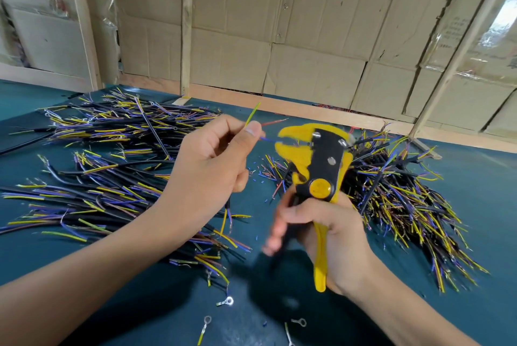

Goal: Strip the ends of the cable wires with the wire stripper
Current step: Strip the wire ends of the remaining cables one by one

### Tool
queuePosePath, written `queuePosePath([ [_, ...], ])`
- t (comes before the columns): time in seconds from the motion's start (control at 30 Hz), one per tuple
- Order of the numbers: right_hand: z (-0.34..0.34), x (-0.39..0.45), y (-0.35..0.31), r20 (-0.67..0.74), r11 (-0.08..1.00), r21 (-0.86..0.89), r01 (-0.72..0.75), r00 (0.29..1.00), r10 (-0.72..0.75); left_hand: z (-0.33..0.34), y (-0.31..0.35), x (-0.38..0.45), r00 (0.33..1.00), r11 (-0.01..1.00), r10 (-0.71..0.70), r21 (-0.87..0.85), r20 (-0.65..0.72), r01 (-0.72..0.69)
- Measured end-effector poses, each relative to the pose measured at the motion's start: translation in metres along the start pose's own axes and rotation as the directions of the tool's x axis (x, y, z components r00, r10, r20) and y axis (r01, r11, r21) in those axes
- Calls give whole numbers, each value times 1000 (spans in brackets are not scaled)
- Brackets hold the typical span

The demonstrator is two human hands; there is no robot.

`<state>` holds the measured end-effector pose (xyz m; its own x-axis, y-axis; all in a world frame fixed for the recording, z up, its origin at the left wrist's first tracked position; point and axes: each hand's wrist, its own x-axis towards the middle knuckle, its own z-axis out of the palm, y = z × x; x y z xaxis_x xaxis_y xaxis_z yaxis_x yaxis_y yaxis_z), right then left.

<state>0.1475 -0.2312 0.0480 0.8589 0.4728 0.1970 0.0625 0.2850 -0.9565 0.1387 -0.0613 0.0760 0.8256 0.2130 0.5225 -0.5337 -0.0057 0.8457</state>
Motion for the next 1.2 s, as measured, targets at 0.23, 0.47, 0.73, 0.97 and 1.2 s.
queuePosePath([
  [0.23, 0, 2, -1, -135, 953, 144, 267, 959, -249, 1, -1, 51, 940, 632, 269, 698, 211, -337],
  [0.47, -8, -4, -11, -278, 891, -39, 452, 852, -444, 78, -5, 93, 693, 563, -40, 589, 720, -579],
  [0.73, -16, 7, -15, -430, 921, -48, 387, 824, -368, -22, -16, 67, 538, 329, -699, 879, 472, -345],
  [0.97, -21, 11, -11, -444, 943, -35, 331, 840, -311, -54, -21, 33, 666, 456, -528, 837, 527, -302],
  [1.2, -21, 11, -21, -315, 943, 88, 320, 907, -279, -22, -11, 16, 807, 661, 334, 489, 487, -569],
])
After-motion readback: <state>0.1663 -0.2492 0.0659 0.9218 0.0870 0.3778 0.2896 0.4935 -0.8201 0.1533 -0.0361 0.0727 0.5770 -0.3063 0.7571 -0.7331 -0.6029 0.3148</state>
